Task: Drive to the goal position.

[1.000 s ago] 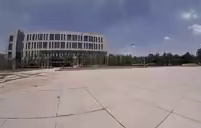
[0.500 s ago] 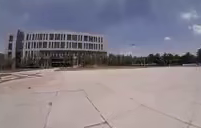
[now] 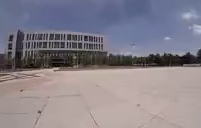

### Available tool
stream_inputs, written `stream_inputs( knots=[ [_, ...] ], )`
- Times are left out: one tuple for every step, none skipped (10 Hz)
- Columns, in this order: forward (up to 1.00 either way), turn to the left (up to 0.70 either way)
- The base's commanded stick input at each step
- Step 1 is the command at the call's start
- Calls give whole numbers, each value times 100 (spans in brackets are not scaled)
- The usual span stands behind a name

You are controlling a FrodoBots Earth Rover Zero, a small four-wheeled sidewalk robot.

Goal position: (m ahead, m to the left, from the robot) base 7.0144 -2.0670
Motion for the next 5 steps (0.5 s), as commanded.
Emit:
stream_inputs(
  knots=[
    [70, 0],
    [70, 0],
    [70, 0],
    [70, 0],
    [70, 0]
  ],
)
